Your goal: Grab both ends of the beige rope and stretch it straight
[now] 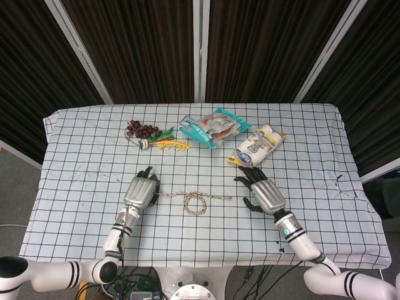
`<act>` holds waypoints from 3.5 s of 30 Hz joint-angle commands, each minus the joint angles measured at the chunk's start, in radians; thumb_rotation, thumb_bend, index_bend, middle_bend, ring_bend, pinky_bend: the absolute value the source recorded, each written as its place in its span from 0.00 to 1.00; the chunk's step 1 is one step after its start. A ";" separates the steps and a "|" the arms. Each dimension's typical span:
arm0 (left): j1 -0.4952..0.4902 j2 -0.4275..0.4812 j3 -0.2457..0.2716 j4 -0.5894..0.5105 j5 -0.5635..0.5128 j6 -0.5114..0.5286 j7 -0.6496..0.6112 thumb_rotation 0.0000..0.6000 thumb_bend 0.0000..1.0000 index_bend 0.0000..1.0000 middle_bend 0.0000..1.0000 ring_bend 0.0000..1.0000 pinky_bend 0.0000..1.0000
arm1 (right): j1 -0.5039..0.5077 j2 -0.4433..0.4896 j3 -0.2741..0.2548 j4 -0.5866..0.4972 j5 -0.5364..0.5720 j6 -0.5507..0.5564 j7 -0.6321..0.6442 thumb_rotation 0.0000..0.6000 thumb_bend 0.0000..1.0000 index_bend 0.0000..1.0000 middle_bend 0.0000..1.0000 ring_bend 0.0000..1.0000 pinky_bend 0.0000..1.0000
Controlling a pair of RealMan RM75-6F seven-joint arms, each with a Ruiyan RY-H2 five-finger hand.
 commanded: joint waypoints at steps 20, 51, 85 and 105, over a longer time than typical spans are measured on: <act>0.006 0.023 -0.006 -0.027 0.010 0.004 -0.050 1.00 0.44 0.63 0.32 0.06 0.20 | 0.070 -0.169 -0.046 0.222 -0.030 -0.020 0.128 1.00 0.37 0.25 0.02 0.00 0.00; 0.006 0.039 -0.004 -0.063 -0.004 0.024 -0.042 1.00 0.44 0.63 0.32 0.06 0.20 | 0.098 -0.260 -0.040 0.312 0.001 -0.010 0.096 1.00 0.36 0.42 0.03 0.00 0.00; 0.004 0.046 -0.001 -0.067 -0.011 0.023 -0.048 1.00 0.44 0.63 0.32 0.06 0.20 | 0.097 -0.280 -0.039 0.344 0.009 0.012 0.101 1.00 0.36 0.51 0.05 0.00 0.00; 0.007 0.049 0.003 -0.070 -0.011 0.028 -0.050 1.00 0.45 0.63 0.32 0.06 0.20 | 0.101 -0.292 -0.035 0.358 0.010 0.019 0.105 1.00 0.32 0.55 0.06 0.00 0.00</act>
